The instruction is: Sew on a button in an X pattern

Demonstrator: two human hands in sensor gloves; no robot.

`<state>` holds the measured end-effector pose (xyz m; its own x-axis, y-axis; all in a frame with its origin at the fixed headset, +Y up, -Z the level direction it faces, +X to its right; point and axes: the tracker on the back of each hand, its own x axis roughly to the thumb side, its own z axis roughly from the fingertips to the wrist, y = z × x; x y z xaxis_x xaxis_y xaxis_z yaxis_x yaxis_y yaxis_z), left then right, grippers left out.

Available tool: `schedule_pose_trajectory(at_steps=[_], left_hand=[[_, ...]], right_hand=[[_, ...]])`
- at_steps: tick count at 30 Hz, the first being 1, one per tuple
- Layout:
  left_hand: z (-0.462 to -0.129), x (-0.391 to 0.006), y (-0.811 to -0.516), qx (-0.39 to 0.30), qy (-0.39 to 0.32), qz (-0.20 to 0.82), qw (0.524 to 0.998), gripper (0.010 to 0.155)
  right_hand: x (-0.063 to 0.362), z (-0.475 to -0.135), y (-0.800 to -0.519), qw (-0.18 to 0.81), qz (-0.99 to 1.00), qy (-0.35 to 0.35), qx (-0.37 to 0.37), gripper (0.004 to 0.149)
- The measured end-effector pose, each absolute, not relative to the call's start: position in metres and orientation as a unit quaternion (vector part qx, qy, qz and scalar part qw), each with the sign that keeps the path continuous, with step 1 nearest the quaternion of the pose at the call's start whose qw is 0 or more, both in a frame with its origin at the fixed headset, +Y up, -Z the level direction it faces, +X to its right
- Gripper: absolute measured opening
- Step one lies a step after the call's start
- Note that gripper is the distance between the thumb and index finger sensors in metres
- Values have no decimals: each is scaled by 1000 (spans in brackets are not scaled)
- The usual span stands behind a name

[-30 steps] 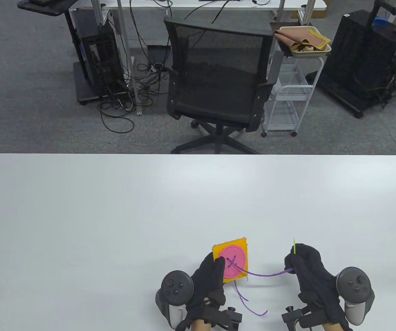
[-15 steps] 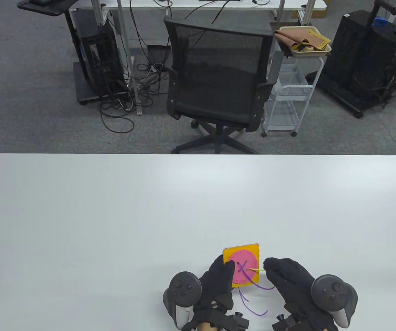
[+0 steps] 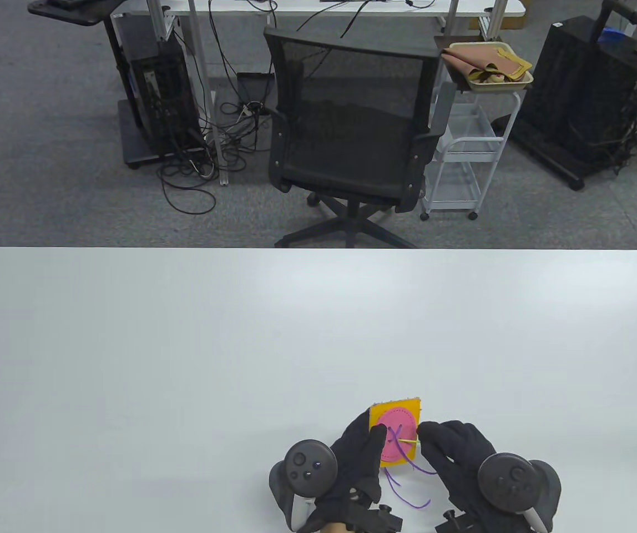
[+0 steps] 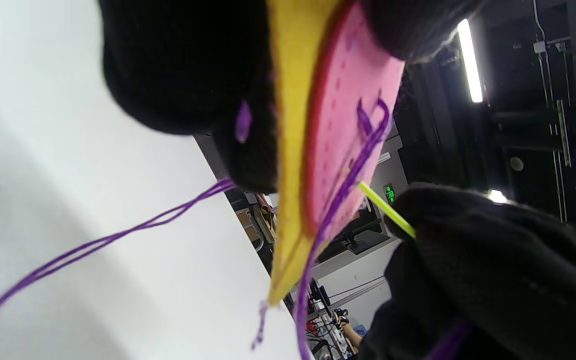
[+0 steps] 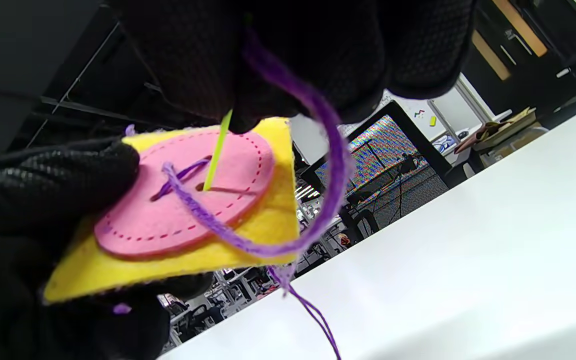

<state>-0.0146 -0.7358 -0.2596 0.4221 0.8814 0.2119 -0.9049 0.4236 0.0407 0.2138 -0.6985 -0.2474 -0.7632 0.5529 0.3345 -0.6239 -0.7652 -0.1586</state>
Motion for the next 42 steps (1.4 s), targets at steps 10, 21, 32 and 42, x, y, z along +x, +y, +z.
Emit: schedule_pose_trajectory(at_steps=[10,21,32,42], left_hand=[[-256,0,-731,70,-110,499,857,47],[-257,1,-734,47,-112,537,835,48],[-261,-10,-739,24,-93,614,783,48],[-264,-20,-740,9,-91,663,743,48]], right_hand=[[204,-246,-704,266,946,-109,149,38],[202,-246,-706,268,946,-103,152,41],[211,-243,-695,314,929,-105,166,60],[249,-255,-687,462,875,-89,117,76]])
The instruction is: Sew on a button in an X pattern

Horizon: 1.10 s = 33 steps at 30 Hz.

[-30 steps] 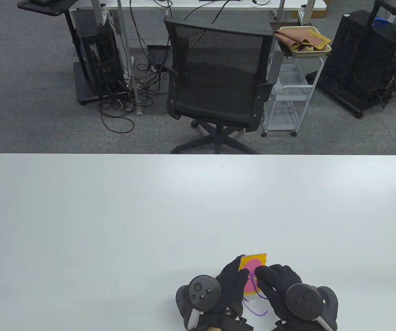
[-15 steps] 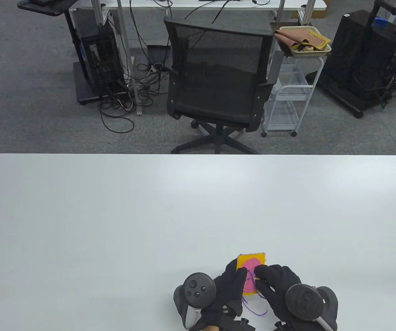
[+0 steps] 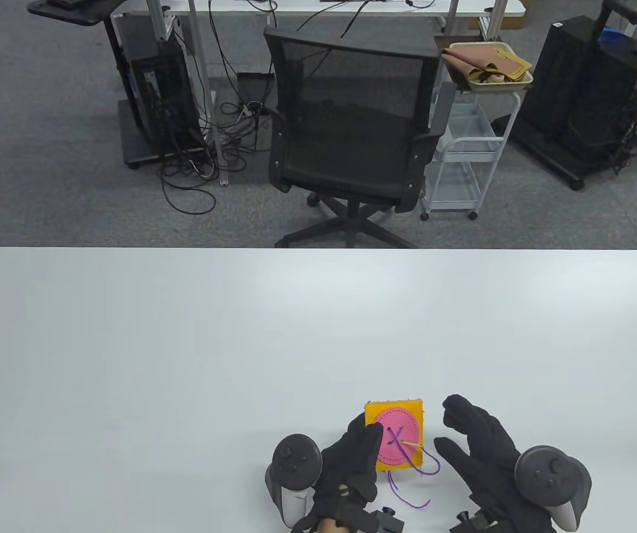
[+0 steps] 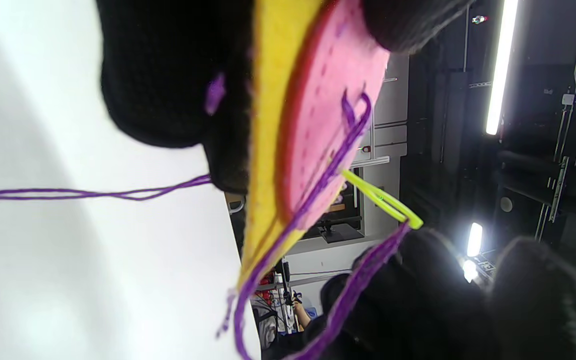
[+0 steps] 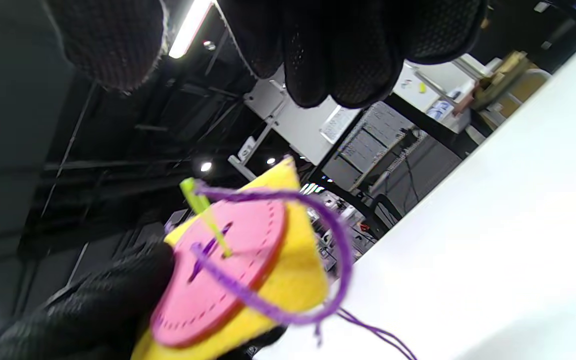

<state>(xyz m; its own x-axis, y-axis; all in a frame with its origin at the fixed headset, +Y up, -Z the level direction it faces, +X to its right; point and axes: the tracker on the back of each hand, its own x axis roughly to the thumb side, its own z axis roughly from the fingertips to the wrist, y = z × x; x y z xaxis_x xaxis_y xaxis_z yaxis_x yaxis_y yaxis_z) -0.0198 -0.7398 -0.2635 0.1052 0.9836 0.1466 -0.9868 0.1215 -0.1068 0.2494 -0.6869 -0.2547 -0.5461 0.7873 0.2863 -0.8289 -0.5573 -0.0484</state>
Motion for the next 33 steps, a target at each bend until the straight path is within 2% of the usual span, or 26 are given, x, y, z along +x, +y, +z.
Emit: schedule_pose_trajectory(at_steps=[7,16,19,22,33], left_hand=[[-265,-18,-742,-22,-101,683,723,48],[-266,-13,-746,-58,-111,697,706,48],[-266,-12,-746,-64,-113,697,705,48],[-266,-10,-747,-65,-113,693,709,48],[-266,-10,-747,-67,-110,691,711,48]], right_hand=[[266,-280,-715,546,835,19,66,74],[254,-290,-736,586,795,118,108,61],[249,-290,-740,598,784,123,114,66],[247,-290,-742,604,779,124,114,65],[243,-288,-738,606,779,100,126,45]])
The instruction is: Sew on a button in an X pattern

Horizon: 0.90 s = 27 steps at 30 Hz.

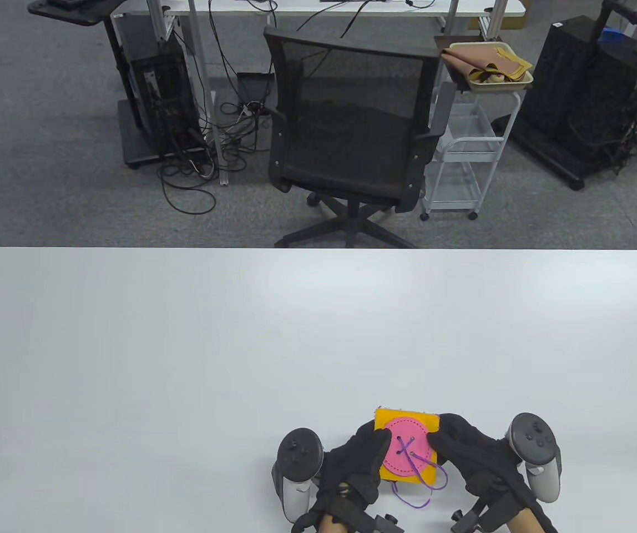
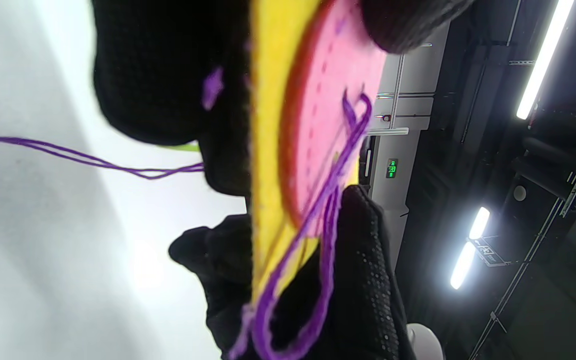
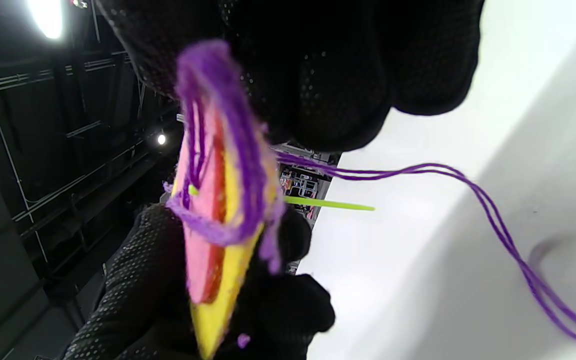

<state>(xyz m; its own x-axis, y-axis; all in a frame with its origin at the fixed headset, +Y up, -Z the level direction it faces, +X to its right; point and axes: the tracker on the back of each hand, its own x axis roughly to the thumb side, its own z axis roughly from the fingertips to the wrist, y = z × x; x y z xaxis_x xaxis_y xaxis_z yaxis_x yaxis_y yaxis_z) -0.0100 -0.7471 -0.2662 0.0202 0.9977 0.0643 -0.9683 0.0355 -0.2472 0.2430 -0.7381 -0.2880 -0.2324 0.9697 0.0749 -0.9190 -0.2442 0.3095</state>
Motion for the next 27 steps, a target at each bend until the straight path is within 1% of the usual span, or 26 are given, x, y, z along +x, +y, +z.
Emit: schedule_pose_trajectory(at_steps=[7,9,13,17,22,27], left_hand=[[-266,-9,-747,-66,-109,688,715,49],[-265,-9,-747,-64,-100,685,719,50],[-265,-11,-745,-55,-103,680,724,52],[-263,-16,-740,-28,-98,679,727,53],[-260,-25,-738,31,-55,681,730,51],[-260,-22,-737,29,-65,664,745,51]], right_hand=[[243,-287,-737,601,785,86,119,43],[243,-286,-736,595,791,77,117,43],[243,-284,-733,603,785,69,119,42],[245,-283,-731,620,773,62,120,42],[250,-283,-728,633,765,48,109,42],[255,-283,-726,664,739,43,101,42]])
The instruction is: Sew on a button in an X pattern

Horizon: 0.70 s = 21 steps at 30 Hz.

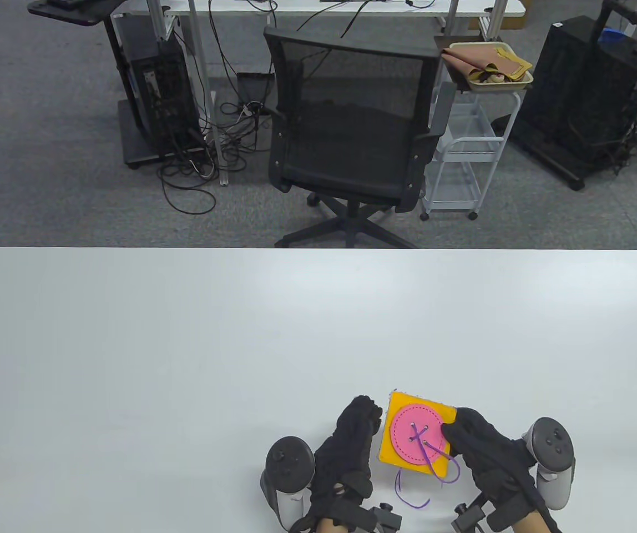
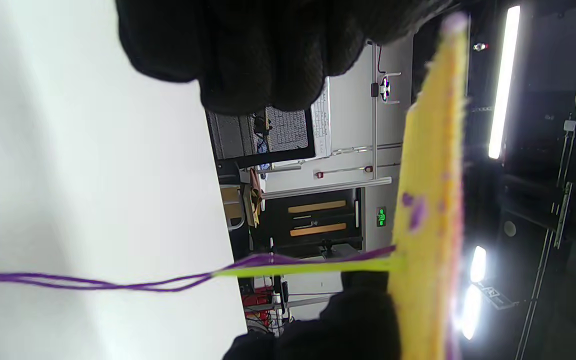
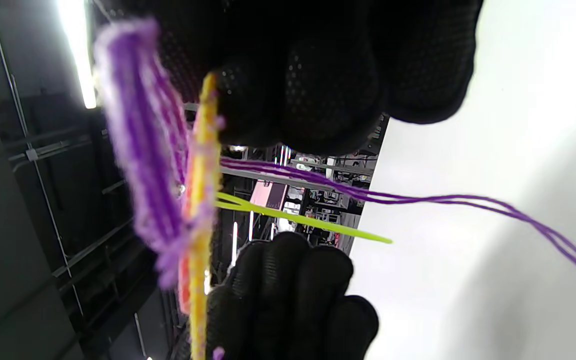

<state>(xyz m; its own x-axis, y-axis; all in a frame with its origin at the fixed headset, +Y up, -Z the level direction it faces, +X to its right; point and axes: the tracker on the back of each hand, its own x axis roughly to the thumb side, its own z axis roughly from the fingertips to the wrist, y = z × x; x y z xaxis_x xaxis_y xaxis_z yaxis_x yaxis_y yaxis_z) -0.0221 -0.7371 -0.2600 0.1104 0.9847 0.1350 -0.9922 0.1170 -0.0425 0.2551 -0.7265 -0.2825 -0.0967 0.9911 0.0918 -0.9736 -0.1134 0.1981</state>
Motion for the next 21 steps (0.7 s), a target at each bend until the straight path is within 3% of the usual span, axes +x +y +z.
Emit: schedule_pose_trajectory(at_steps=[9,21], left_hand=[[-261,1,-734,-32,-161,605,779,57],[-256,14,-731,-8,-204,570,796,62]], right_hand=[[256,-281,-723,683,722,37,100,42],[250,-280,-728,682,722,59,98,42]])
